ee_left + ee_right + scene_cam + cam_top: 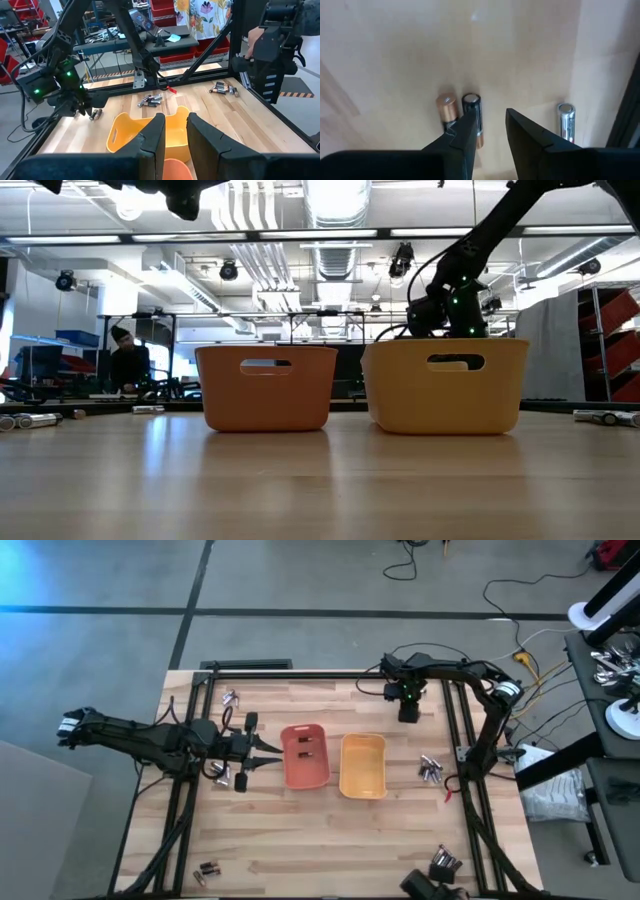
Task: Sort batteries
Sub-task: Put the brown-black battery into the orange bin
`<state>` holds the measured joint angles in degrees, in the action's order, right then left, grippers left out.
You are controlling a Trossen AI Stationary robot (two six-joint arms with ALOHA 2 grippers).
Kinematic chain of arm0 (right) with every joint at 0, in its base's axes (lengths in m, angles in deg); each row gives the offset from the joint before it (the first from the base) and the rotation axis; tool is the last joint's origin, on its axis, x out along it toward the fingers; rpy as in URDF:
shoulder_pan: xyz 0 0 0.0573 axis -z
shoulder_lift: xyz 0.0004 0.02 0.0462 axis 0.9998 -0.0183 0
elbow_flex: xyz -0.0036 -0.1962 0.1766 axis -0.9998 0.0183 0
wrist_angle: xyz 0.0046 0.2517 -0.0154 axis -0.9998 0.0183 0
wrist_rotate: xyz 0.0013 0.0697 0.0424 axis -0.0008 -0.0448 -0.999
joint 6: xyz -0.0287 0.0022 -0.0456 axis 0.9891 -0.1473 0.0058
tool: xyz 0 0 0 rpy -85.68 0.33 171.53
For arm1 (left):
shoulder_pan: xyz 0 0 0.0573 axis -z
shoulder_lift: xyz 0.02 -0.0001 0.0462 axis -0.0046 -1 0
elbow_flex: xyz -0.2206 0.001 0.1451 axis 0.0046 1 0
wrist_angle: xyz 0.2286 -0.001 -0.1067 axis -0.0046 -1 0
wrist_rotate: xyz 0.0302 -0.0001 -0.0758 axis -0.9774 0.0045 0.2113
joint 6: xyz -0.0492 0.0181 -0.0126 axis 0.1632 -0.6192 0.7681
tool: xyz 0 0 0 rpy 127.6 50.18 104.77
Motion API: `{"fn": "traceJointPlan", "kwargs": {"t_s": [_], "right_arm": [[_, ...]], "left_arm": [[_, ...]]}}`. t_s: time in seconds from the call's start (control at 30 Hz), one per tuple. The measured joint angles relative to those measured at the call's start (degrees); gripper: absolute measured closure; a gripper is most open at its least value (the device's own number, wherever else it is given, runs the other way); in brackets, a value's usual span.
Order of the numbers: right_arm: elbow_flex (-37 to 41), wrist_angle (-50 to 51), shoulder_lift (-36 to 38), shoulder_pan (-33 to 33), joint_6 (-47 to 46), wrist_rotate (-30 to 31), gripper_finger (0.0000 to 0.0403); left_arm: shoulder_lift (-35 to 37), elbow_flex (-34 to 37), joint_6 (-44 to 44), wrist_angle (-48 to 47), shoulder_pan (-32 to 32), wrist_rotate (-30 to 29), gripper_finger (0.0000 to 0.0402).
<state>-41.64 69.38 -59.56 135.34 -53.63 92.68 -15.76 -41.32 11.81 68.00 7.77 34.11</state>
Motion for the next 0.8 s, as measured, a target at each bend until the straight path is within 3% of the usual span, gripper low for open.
{"fn": "traceJointPlan", "kwargs": {"t_s": [0.3,0.8], "right_arm": [[0.0,0.9,-0.3,-0.1,-0.1,0.2,0.0323],[0.2,1.3,-2.1,-0.1,-0.4,0.0,0.0285]], "left_arm": [[0.0,0.0,0.0,-0.5,0.0,0.0,0.0341],[0.0,0.0,-0.1,-0.6,0.0,0.0,0.0341]]}}
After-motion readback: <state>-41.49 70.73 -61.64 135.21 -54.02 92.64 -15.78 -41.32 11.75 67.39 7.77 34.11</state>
